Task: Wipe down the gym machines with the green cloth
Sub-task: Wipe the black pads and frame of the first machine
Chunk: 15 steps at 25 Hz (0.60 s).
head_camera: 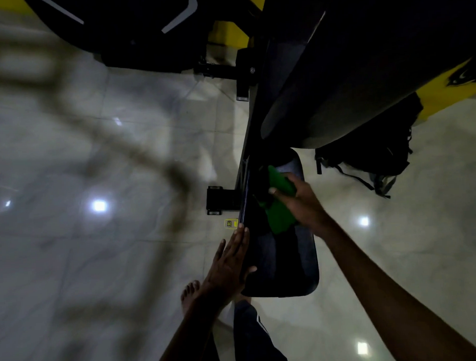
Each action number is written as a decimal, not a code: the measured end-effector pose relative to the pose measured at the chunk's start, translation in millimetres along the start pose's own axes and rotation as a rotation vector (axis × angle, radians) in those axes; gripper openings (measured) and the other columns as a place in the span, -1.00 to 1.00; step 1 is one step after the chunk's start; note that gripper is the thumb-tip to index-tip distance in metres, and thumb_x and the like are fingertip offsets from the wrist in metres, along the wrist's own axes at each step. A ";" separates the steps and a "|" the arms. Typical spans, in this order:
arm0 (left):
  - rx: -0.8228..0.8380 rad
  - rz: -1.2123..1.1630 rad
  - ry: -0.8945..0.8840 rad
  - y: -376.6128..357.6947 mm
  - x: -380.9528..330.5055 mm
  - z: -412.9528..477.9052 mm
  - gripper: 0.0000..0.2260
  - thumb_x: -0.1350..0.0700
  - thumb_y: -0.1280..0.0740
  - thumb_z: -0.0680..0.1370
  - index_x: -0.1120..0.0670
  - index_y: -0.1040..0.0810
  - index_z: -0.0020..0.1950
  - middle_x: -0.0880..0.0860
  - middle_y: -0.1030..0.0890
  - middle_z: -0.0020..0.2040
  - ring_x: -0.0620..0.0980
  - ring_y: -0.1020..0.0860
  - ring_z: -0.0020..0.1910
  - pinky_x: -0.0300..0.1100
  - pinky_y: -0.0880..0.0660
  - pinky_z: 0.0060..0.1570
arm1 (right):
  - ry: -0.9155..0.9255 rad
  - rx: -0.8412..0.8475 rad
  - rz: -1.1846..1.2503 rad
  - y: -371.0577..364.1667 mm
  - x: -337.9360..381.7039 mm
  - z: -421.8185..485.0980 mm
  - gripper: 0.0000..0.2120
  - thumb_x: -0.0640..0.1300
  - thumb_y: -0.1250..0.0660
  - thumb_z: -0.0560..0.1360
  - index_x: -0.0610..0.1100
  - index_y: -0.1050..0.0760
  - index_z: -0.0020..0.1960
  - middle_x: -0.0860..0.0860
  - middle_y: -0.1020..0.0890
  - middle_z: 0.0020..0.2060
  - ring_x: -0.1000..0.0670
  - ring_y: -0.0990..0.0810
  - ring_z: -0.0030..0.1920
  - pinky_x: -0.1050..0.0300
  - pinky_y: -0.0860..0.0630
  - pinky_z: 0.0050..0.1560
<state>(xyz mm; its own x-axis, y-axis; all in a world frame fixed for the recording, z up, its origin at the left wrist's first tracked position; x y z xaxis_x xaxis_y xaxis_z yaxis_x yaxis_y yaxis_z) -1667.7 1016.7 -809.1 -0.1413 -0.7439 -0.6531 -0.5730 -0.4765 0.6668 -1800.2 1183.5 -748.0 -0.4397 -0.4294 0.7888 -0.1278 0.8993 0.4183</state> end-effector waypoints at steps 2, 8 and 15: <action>0.006 0.000 -0.001 1.0 -1.2 0.5 -0.27 -0.23 -0.05 0.60 0.00 0.29 0.59 -0.11 0.35 0.56 -0.24 0.33 0.53 -0.31 0.43 0.40 | -0.166 0.030 0.227 7.4 -14.2 3.4 -0.81 -0.25 -0.35 0.58 -0.11 -0.55 0.19 -0.11 -0.66 0.04 -0.02 -0.68 -0.05 0.20 -0.62 -0.07; 0.002 -0.022 -0.007 1.1 -1.4 -1.1 -0.24 -0.09 -0.21 0.63 0.00 0.29 0.59 -0.10 0.35 0.57 -0.22 0.32 0.54 -0.19 0.29 0.51 | 0.040 -0.219 -0.232 38.9 0.9 -12.8 -0.51 0.11 -0.22 0.65 0.02 -0.28 0.53 -0.08 -0.36 0.41 -0.03 -0.44 0.33 -0.03 -0.48 0.28; -0.084 -0.057 -0.007 4.9 2.8 4.6 -0.24 -0.10 -0.26 0.60 0.02 0.16 0.61 -0.09 0.19 0.61 -0.23 0.18 0.56 -0.19 0.13 0.54 | 0.198 -0.207 -0.948 -32.6 -8.7 -0.7 -0.22 0.29 -0.16 0.56 0.04 0.08 0.64 -0.14 -0.18 0.57 -0.25 -0.20 0.53 -0.29 -0.31 0.39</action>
<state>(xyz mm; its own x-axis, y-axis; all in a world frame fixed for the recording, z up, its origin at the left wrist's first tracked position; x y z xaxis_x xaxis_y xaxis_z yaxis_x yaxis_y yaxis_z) -1674.6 1014.5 -809.3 -0.1166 -0.7112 -0.6933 -0.5108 -0.5557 0.6559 -1791.5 1157.9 -768.2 -0.0768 -0.9872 0.1398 -0.1839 0.1519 0.9711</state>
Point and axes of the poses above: each hand's wrist, its own z-axis towards the middle knuckle, its own y-axis out of the back of the hand, x = y × z, the point moved 9 cm from there along z, towards the middle knuckle
